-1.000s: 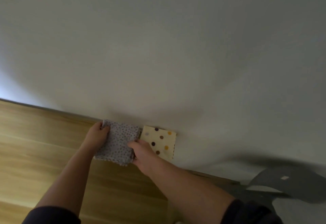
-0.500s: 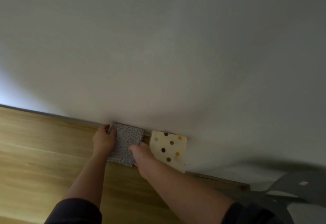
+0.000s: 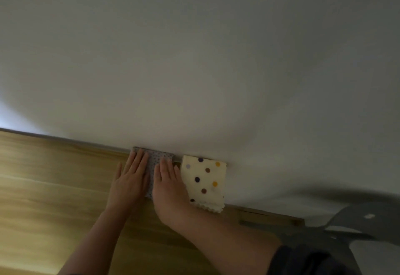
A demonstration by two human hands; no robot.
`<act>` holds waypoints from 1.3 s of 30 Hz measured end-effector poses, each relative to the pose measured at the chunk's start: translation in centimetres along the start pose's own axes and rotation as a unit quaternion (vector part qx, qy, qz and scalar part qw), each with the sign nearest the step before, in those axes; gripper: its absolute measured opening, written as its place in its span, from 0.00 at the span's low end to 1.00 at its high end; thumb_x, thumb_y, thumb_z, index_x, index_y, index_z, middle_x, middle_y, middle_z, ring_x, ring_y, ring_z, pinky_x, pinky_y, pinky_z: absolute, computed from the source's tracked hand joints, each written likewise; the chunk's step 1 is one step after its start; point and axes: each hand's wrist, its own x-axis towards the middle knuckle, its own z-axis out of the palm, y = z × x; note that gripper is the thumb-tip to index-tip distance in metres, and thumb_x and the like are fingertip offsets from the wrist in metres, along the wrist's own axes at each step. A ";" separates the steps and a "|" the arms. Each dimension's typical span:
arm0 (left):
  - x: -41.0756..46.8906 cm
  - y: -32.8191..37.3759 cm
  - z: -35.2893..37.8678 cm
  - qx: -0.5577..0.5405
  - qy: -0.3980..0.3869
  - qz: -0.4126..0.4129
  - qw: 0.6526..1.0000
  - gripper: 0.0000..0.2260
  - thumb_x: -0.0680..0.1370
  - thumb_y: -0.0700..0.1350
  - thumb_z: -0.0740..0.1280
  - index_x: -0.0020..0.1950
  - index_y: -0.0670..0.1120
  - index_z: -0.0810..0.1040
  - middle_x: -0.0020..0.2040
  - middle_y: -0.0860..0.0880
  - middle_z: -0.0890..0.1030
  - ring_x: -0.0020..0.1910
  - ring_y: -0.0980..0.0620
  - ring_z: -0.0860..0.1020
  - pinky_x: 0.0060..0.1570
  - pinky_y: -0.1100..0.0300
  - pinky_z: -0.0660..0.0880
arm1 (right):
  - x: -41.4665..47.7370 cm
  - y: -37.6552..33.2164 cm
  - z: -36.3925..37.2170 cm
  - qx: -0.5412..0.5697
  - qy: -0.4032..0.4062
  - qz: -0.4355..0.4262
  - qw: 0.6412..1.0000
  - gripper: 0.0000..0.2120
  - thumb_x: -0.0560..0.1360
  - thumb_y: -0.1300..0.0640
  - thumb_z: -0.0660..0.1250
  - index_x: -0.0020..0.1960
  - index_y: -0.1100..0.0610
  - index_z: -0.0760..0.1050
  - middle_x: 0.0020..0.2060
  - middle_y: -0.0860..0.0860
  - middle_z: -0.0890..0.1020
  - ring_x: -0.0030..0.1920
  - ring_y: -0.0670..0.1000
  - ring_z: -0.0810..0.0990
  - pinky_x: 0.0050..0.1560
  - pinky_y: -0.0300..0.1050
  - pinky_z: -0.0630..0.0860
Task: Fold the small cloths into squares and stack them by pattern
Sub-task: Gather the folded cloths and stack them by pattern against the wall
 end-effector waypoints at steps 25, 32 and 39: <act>-2.6 4.1 -1.6 -0.106 0.056 -0.077 0.990 0.30 0.78 0.57 0.45 0.78 0.45 0.56 0.79 0.47 0.54 0.77 0.49 0.52 0.71 0.39 0.53 | -3.6 3.7 -1.6 -0.036 0.074 -0.044 0.996 0.33 0.81 0.62 0.51 0.76 0.61 0.32 0.75 0.55 0.32 0.76 0.54 0.32 0.73 0.52 0.29; -7.2 11.8 -3.7 -0.242 0.148 -0.080 0.956 0.23 0.78 0.48 0.55 0.71 0.41 0.65 0.71 0.41 0.67 0.71 0.42 0.65 0.65 0.36 0.67 | -11.2 7.0 -2.9 0.040 0.111 0.006 0.993 0.30 0.82 0.55 0.49 0.78 0.55 0.36 0.78 0.49 0.38 0.77 0.50 0.35 0.76 0.56 0.38; -13.2 19.2 -5.2 -0.308 0.166 -0.064 0.934 0.20 0.77 0.40 0.60 0.69 0.42 0.68 0.71 0.44 0.67 0.69 0.47 0.67 0.65 0.45 0.69 | -18.8 10.2 -3.8 0.078 0.165 0.022 0.983 0.31 0.82 0.54 0.51 0.79 0.53 0.38 0.78 0.47 0.42 0.77 0.46 0.37 0.77 0.51 0.38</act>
